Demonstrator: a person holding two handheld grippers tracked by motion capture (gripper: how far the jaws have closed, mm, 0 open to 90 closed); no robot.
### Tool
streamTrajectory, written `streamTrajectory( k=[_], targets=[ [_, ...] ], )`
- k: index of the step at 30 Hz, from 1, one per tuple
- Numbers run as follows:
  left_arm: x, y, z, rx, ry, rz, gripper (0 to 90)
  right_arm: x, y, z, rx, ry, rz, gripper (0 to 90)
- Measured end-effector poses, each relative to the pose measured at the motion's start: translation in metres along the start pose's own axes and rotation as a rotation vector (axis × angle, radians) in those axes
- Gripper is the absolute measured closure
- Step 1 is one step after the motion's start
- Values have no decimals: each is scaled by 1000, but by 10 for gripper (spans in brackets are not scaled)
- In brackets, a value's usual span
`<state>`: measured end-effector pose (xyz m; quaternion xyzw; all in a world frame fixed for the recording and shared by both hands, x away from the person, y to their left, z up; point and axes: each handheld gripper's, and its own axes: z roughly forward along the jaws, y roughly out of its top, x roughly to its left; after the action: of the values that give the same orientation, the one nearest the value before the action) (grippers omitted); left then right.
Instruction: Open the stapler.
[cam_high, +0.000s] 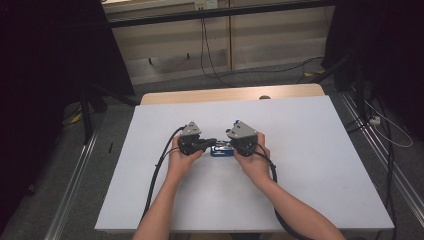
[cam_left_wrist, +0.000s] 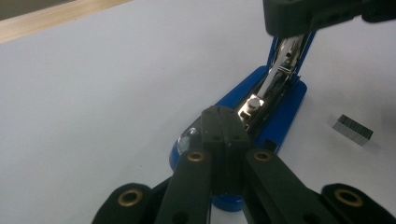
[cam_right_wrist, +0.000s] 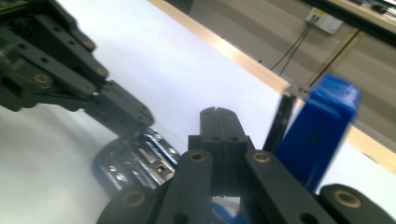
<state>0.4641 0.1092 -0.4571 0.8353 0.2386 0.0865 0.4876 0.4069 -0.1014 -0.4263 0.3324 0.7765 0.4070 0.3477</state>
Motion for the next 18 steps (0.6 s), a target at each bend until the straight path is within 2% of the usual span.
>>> streamTrajectory(
  k=[2,5,9,10,18],
  targets=[
    [0,0,0,-1,0,-1,900,-2,0,-1,1,7,14,900],
    [0,0,0,3,0,4,900,-5,-3,-5,6,-5,7,900],
    [0,0,0,-1,-1,0,900,-11,-7,-10,12,-14,22,900],
    [0,0,0,0,-2,3,900,-11,-8,-11,17,-22,7,900],
    [1,-1,0,-2,-2,5,900,-19,-15,-16,36,-37,24,900]
  ],
)
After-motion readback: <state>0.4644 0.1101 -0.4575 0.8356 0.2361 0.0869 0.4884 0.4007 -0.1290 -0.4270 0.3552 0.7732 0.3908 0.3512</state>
